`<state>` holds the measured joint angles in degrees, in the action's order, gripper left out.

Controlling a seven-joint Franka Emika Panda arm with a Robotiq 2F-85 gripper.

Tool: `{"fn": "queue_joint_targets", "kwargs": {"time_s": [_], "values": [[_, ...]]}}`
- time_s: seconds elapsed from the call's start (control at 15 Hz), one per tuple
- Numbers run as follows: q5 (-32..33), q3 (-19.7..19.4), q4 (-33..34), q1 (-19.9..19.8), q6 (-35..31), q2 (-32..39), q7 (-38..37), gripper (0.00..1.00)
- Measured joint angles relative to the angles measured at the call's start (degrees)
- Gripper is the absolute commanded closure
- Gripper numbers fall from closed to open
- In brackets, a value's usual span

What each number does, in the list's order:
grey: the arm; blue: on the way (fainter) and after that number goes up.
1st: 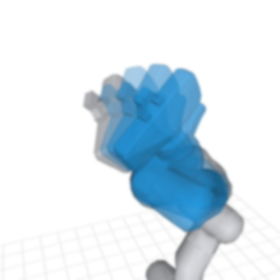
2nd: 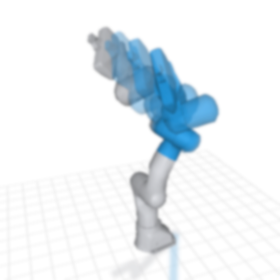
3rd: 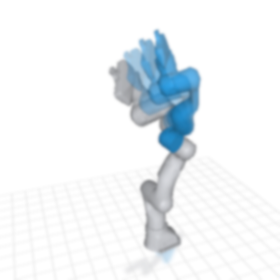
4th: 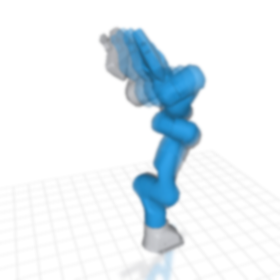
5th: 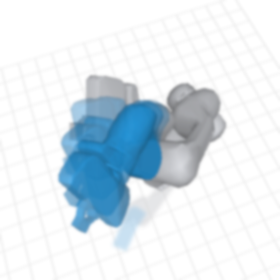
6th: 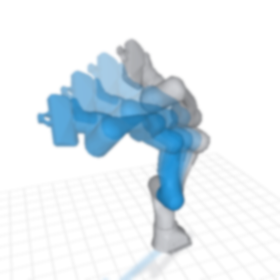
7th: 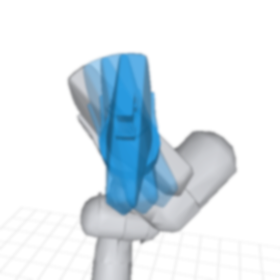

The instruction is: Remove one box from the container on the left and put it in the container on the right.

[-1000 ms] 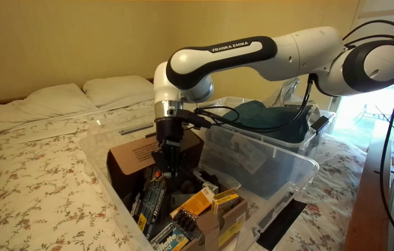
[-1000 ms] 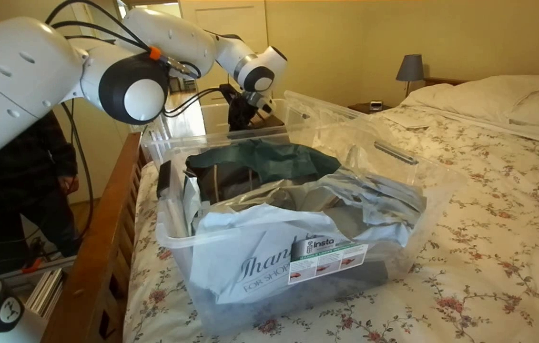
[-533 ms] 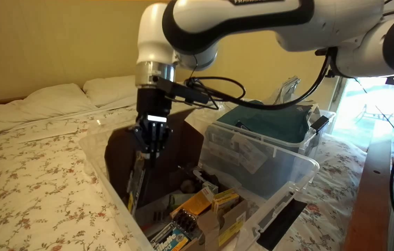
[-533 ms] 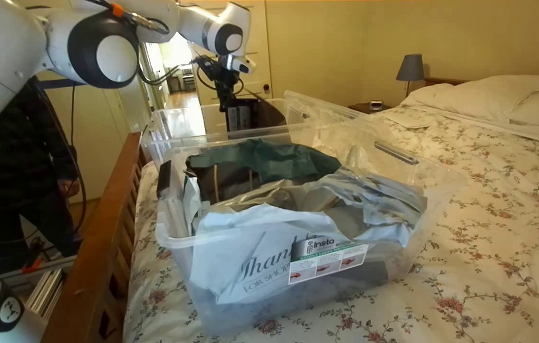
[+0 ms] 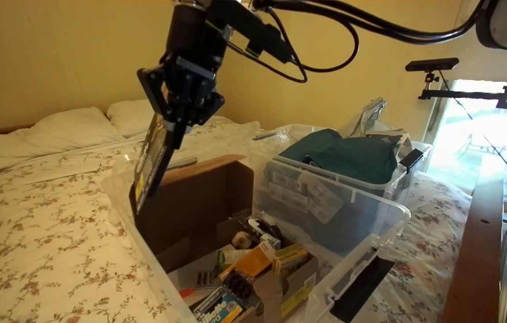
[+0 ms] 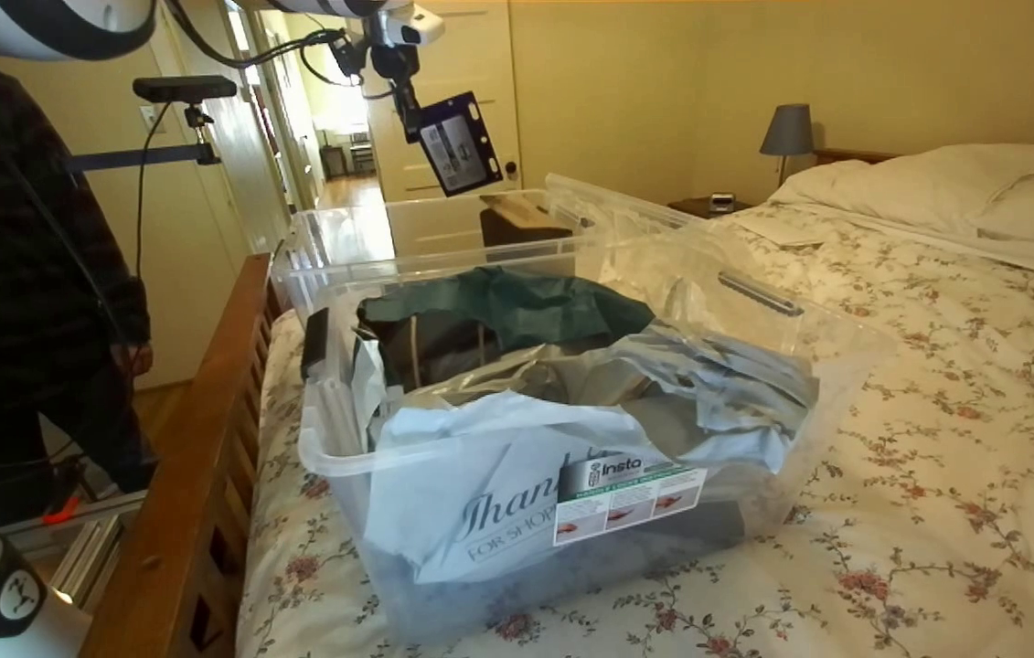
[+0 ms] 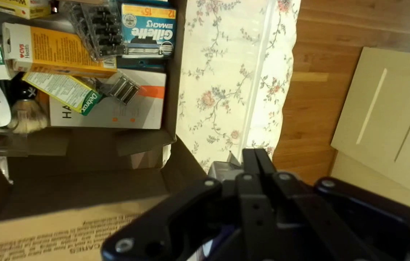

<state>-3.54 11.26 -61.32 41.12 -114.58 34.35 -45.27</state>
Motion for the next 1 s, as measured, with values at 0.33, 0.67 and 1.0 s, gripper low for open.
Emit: {"fn": "queue_joint_targets", "kwargs": {"time_s": [0.33, 0.67, 1.0], "values": [[0.46, -1.19, -1.50, -0.22, -1.86, -0.58, -0.57, 0.99], [4.82, -6.02, -1.92, -0.15, -8.00, -6.65, -5.54, 0.99], [14.66, -11.97, -9.36, 0.27, -9.14, -16.75, -14.21, 0.99]]}}
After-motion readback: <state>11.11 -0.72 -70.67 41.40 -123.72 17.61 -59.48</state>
